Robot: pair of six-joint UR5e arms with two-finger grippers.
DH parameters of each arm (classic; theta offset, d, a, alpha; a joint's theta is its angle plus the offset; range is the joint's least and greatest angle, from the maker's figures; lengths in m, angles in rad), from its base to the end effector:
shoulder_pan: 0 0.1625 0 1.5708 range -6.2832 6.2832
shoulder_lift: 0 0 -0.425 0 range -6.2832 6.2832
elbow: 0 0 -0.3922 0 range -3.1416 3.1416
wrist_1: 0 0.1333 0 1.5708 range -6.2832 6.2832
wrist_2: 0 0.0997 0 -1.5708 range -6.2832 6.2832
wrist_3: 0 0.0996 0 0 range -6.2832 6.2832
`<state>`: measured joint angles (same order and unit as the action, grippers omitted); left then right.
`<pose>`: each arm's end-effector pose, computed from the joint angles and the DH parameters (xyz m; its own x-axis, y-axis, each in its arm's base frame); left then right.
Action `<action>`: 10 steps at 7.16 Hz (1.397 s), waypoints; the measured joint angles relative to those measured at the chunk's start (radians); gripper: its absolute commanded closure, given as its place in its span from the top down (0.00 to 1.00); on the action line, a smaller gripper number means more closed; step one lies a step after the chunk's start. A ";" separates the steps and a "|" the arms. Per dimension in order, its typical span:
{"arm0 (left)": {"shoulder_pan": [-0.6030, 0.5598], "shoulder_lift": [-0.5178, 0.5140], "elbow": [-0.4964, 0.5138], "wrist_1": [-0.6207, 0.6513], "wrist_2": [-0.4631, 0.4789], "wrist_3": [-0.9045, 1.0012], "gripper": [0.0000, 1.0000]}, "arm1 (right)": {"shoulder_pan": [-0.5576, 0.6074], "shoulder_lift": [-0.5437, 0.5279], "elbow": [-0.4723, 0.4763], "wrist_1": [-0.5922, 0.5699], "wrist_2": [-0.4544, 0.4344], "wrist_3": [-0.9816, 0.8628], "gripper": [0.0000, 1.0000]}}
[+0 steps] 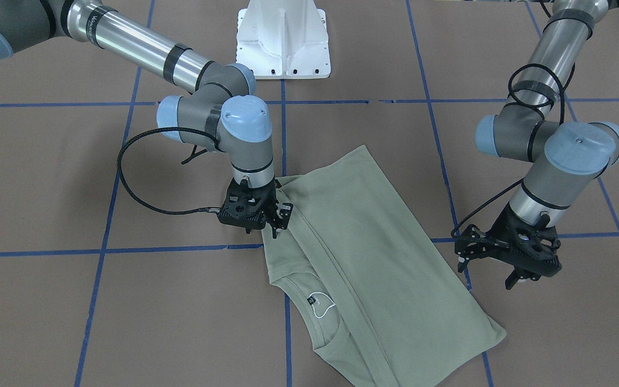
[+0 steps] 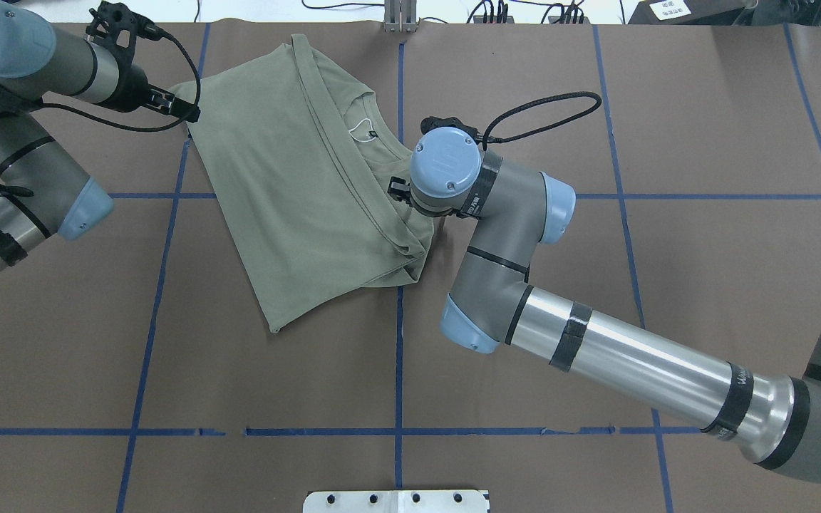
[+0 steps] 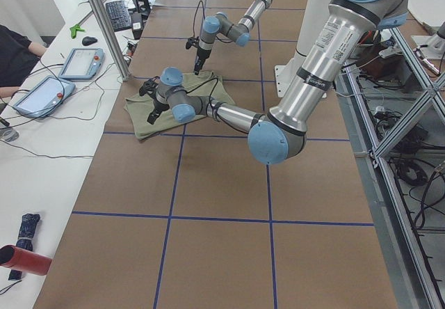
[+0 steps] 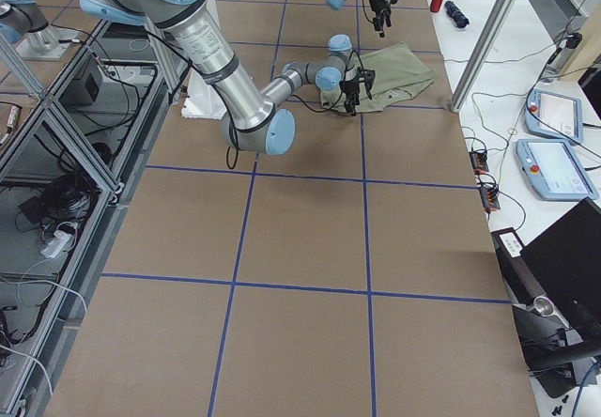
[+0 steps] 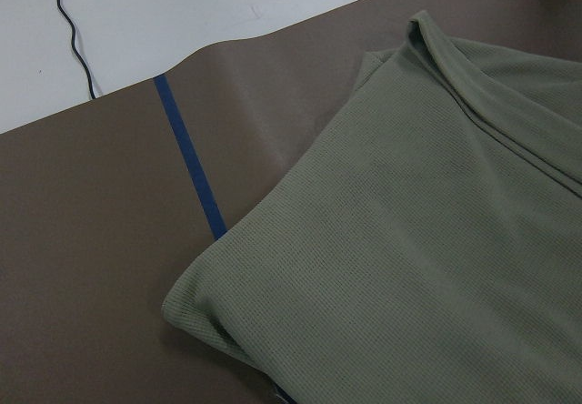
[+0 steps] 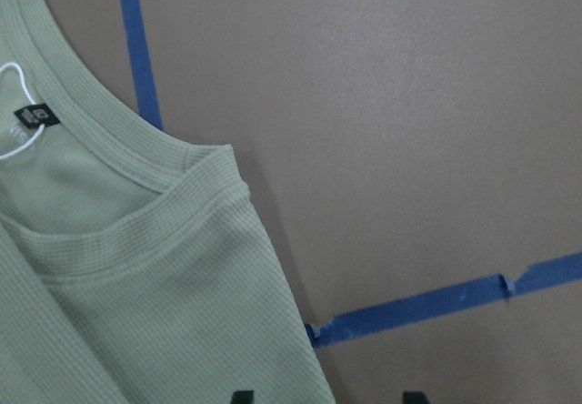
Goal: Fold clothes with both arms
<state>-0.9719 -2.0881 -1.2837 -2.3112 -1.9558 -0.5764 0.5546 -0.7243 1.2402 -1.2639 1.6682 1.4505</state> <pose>0.3292 -0.6525 0.4123 0.6689 0.3984 -0.6276 0.0550 0.8154 0.5763 -0.6149 -0.5263 0.2450 0.6297 0.2495 0.7357 -0.3908 0.9202 0.0223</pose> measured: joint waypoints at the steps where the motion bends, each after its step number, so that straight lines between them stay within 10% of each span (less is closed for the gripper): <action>1: 0.004 0.000 0.000 -0.002 0.000 -0.010 1.00 | -0.006 0.000 -0.002 0.000 0.000 -0.003 0.37; 2: 0.006 0.000 0.001 -0.003 0.000 -0.014 1.00 | -0.008 0.000 -0.002 0.000 -0.001 -0.005 0.06; 3: 0.007 0.000 0.001 -0.003 0.001 -0.015 1.00 | -0.009 0.001 -0.002 -0.001 -0.001 -0.006 0.00; 7: 0.008 0.003 0.003 -0.004 0.001 -0.016 1.00 | -0.010 -0.004 0.019 -0.014 0.011 -0.008 0.00; 10: 0.009 0.003 0.003 -0.004 0.001 -0.017 1.00 | -0.060 -0.192 0.345 -0.150 0.009 0.006 0.00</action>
<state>-0.9628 -2.0847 -1.2808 -2.3148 -1.9543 -0.5935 0.4951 -0.9161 1.5847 -1.4139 1.6771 1.4568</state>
